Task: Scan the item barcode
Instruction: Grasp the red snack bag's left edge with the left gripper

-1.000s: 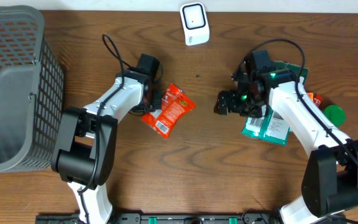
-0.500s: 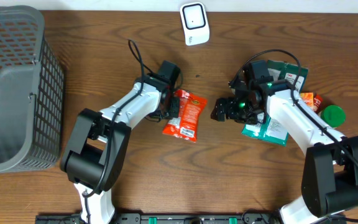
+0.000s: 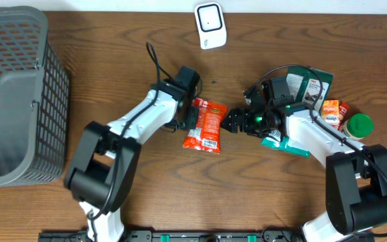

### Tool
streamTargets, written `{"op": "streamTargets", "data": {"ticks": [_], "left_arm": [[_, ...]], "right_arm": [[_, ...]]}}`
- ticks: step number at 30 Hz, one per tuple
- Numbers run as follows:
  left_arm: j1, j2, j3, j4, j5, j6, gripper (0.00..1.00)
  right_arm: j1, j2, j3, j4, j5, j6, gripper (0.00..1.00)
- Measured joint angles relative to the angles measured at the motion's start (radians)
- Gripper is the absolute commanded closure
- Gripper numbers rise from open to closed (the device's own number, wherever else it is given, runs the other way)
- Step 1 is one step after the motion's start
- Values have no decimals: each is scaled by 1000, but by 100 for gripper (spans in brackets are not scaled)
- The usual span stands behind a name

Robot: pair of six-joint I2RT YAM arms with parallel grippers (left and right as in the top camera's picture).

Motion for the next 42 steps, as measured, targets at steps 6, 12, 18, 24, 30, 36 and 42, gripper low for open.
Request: {"op": "streamTargets", "data": {"ticks": [6, 12, 18, 24, 30, 36, 42], "left_arm": [[2, -74, 25, -7, 33, 1, 84], [2, -30, 25, -11, 61, 0, 84], [2, 25, 16, -18, 94, 0, 83], [2, 35, -1, -18, 110, 1, 83], [2, 74, -8, 0, 112, 0, 83], [3, 76, -9, 53, 117, 28, 83], [3, 77, -9, 68, 114, 100, 78]], "right_arm": [[0, 0, -49, 107, -16, 57, 19], [6, 0, -86, 166, -14, 79, 18], [48, 0, -91, 190, 10, 99, 19], [81, 0, -92, 205, 39, 162, 19], [101, 16, -92, 244, 46, 197, 18], [101, 43, -92, 309, 8, 208, 21], [98, 55, -90, 301, -42, 177, 25]]}}
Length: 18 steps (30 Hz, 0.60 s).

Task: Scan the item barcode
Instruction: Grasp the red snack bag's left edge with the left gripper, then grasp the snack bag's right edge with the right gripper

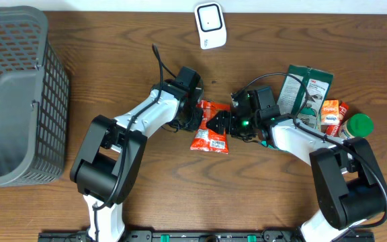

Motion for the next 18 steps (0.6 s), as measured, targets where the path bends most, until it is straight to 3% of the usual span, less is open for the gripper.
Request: {"op": "streamTargets", "data": {"ticks": [5, 10, 18], "left_arm": [[12, -1, 36, -95, -44, 47, 78], [26, -65, 83, -108, -64, 18, 78], [25, -126, 103, -101, 124, -23, 78]], "right_arm": [[-13, 0, 0, -19, -18, -43, 22], [-25, 2, 0, -15, -40, -74, 18], [-121, 6, 0, -21, -93, -89, 12]]}}
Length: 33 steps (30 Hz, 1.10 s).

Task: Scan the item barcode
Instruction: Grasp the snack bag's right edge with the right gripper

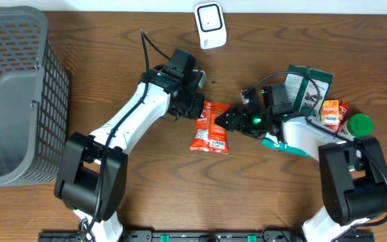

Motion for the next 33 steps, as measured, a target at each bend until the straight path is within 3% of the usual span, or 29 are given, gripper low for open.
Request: {"op": "streamTargets", "data": {"ticks": [18, 25, 33], "left_arm": [[2, 183, -37, 22, 150, 2, 77], [0, 183, -32, 12, 125, 8, 77], [0, 195, -25, -3, 55, 13, 77]], "right_arm": [[-28, 0, -2, -30, -24, -14, 19], [-9, 1, -14, -9, -14, 5, 29], [43, 13, -21, 47, -7, 54, 33]]}}
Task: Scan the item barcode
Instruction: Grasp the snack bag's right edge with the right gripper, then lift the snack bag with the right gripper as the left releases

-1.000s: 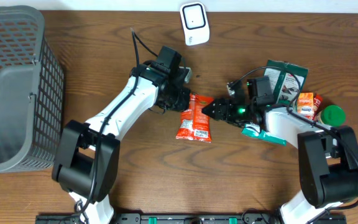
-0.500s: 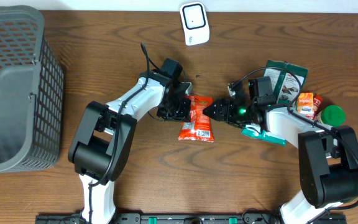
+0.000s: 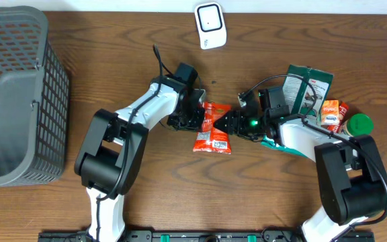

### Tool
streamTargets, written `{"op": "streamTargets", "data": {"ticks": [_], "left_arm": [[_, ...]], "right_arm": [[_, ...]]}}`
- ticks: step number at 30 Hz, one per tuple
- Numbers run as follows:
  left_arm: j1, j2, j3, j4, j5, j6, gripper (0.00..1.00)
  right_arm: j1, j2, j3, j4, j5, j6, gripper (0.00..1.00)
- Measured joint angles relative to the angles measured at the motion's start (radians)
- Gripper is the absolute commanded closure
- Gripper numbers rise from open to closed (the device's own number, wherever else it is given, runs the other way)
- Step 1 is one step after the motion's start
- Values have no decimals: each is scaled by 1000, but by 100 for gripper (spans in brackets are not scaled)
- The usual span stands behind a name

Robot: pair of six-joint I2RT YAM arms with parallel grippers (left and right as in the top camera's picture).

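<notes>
A red snack packet [image 3: 213,132] lies near the table's middle, its white barcode label facing up at its lower end. My left gripper [image 3: 199,118] is at the packet's upper left edge and appears shut on it. From the right, my right gripper [image 3: 227,124] grips the packet's upper right edge. The white scanner [image 3: 209,25] stands at the far edge, well beyond the packet.
A grey mesh basket [image 3: 19,94] fills the far left. At the right, green pouches [image 3: 306,86], a small orange packet [image 3: 331,113] and a green-lidded jar [image 3: 360,125] lie behind the right arm. A teal packet [image 3: 282,144] lies under the right forearm.
My left arm has dropped and pulled in, its gripper still at the packet's upper left. The right gripper stays on the packet's right edge. The packet has shifted slightly right.
At first the packet lay by my left gripper, with my right gripper open just to its right. Then the right gripper reached over the packet's top. Then the left arm stood stretched with both grippers on the packet, which now sits a little further right.
</notes>
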Motion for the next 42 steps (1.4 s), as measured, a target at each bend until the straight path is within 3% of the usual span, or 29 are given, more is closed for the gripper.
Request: {"op": "streamTargets", "data": {"ticks": [14, 17, 20, 26, 31, 37, 39, 42], "left_arm": [[0, 0, 0, 1, -16, 11, 77], [0, 0, 0, 1, -16, 11, 77], [0, 0, 0, 1, -16, 11, 77], [0, -2, 1, 0, -19, 11, 76], [0, -18, -2, 0, -53, 11, 72], [6, -133, -6, 0, -120, 8, 62], [11, -205, -6, -2, -159, -2, 52], [26, -304, -6, -13, -203, -23, 48]], "right_arm": [[29, 41, 2, 89, 6, 27, 46], [42, 45, 2, 95, 17, 16, 54], [63, 48, 2, 94, 35, 5, 69], [73, 52, 2, 94, 47, 5, 69], [80, 53, 2, 102, 48, -12, 71], [86, 7, -1, 58, 69, -66, 91], [86, -39, -2, 23, 103, -79, 96], [86, -119, -6, -40, 176, -104, 99]]}}
